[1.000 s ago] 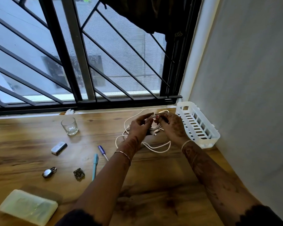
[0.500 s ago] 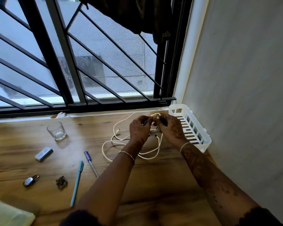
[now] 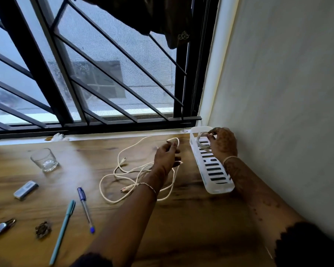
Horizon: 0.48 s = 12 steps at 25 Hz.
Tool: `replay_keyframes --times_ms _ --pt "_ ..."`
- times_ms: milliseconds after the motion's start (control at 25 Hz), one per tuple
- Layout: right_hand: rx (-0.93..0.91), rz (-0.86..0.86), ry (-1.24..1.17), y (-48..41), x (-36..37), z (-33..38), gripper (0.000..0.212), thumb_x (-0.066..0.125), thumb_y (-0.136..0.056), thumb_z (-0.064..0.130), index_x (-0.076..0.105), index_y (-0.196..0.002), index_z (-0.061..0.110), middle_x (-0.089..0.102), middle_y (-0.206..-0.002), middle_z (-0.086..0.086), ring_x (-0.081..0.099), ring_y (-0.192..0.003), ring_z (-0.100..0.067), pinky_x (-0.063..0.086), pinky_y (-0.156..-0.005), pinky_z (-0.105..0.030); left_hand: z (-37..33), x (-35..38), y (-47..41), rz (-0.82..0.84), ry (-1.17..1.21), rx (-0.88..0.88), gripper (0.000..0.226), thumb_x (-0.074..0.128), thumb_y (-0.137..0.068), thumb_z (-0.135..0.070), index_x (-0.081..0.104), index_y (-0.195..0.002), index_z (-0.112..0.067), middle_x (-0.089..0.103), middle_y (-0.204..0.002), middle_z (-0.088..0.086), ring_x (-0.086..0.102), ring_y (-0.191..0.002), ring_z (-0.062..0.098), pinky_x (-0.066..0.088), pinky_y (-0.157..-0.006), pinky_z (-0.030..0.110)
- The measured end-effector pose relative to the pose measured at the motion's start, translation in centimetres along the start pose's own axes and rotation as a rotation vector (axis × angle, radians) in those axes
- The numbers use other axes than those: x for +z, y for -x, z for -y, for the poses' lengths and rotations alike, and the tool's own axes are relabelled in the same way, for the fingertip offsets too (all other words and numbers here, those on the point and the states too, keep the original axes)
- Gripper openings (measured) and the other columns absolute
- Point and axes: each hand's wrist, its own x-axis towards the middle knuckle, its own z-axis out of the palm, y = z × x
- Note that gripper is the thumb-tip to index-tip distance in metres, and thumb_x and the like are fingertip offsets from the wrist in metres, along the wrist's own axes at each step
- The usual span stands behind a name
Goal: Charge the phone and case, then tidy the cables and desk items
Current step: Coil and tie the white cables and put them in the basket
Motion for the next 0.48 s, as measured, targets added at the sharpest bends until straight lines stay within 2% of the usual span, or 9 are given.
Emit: replay_keyframes --times_ms 80,240,400,480 --pt "-0.011 0.038 0.072 -1.5 1.3 -0.6 0.021 0.057 -0.092 0.022 0.07 -0.102 0.009 0.058 -0.11 -0.015 0.06 -0.1 -0.034 0.048 -0.085 -0.036 0.3 -0.2 -0.6 -0.019 -0.018 -0.023 0.031 0.046 -0.099 -0.019 0.06 -0.117 0.002 0.062 -0.099 0.014 0.057 -0.069 0.017 0.051 -0.057 0.023" --pt "-0.081 0.092 0.147 -3.5 4.0 -1.3 0.013 0.06 -0.089 0.011 0.067 -0.099 0.01 0.058 -0.108 -0.012 0.062 -0.095 -0.034 0.05 -0.078 -0.035 0.6 -1.1 -2.0 -0.023 -0.052 -0.03 0.03 0.044 -0.1 -0.018 0.065 -0.114 -0.001 0.065 -0.094 0.01 0.06 -0.072 0.017 0.05 -0.062 0.023" --pt "-0.126 0.121 0.206 -4.7 5.7 -2.4 0.012 0.053 -0.09 0.008 0.061 -0.099 0.008 0.059 -0.105 -0.017 0.061 -0.091 -0.038 0.05 -0.077 -0.039 1.0 -1.9 -3.4 -0.056 -0.067 -0.039 0.028 0.045 -0.099 -0.02 0.068 -0.108 -0.006 0.066 -0.086 0.005 0.058 -0.063 0.013 0.043 -0.043 0.013" --pt "-0.11 0.144 0.189 -5.1 6.5 -2.9 0.014 0.053 -0.089 0.005 0.059 -0.101 0.007 0.061 -0.105 -0.018 0.062 -0.09 -0.039 0.053 -0.078 -0.041 1.2 -2.1 -3.9 -0.07 -0.042 -0.046 0.026 0.045 -0.099 -0.018 0.067 -0.105 -0.005 0.065 -0.082 0.004 0.056 -0.059 0.012 0.04 -0.04 0.013"
